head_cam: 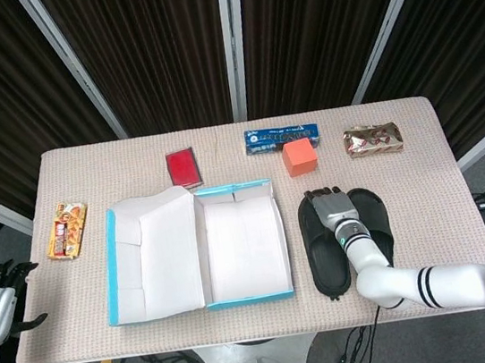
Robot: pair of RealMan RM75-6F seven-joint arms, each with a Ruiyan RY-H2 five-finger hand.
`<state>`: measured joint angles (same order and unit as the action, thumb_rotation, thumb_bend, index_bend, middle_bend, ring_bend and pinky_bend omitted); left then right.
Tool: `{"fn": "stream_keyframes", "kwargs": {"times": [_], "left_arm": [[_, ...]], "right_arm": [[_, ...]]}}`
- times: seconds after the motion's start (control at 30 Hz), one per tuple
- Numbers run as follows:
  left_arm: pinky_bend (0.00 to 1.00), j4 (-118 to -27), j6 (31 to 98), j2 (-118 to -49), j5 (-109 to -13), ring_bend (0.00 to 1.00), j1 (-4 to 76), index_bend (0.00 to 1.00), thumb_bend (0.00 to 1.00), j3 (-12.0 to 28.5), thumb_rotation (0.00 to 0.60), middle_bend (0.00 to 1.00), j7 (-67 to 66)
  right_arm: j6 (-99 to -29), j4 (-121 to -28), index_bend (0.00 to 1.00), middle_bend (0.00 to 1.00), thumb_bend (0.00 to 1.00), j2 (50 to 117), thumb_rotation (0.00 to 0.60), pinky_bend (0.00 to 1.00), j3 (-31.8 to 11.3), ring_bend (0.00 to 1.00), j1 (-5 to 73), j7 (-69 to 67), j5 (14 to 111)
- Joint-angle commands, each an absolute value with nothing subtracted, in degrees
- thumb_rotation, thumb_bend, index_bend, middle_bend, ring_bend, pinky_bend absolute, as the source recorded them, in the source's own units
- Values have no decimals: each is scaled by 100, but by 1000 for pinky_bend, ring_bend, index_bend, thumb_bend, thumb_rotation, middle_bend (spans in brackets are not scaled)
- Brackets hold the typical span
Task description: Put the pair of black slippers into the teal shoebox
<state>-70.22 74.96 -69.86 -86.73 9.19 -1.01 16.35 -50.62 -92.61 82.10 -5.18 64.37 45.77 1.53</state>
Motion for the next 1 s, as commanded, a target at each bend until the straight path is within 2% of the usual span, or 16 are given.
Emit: {"fn": "stream_keyframes", "kwargs": {"times": [0.03,0.3,0.4,0.67,0.73,1.0], "left_arm": [[72,-6967,7550,-6958,-8743,21,934,173,125,-128,600,148,1743],[72,-6949,7478,-6925,-8729,21,958,172,125,-151,600,148,1805],[72,-6943,7438,-6927,-8719,21,964,172,125,-166,600,148,1820],[73,-6950,7413,-6922,-8709,20,976,173,125,-172,600,148,1863],[73,-6956,7411,-6918,-8703,21,972,173,125,-177,600,148,1869],[73,-7010,7345,-6906,-8693,21,993,173,126,-197,600,148,1824]], "right_arm": [[-4976,-9178,58,183,130,8197,600,0,-505,0,6575,4688,-86],[-4936,-9063,161,244,142,8243,600,0,-428,0,6759,4847,-449],[-4943,-9022,233,284,147,8274,600,0,-400,4,6800,4889,-499],[-4979,-8985,437,391,160,8292,600,13,-355,100,6822,4901,-460],[-5004,-8990,464,406,166,8280,600,57,-340,120,6817,4899,-423],[-5314,-9220,514,446,213,8111,600,368,-371,225,6676,4685,71]]}}
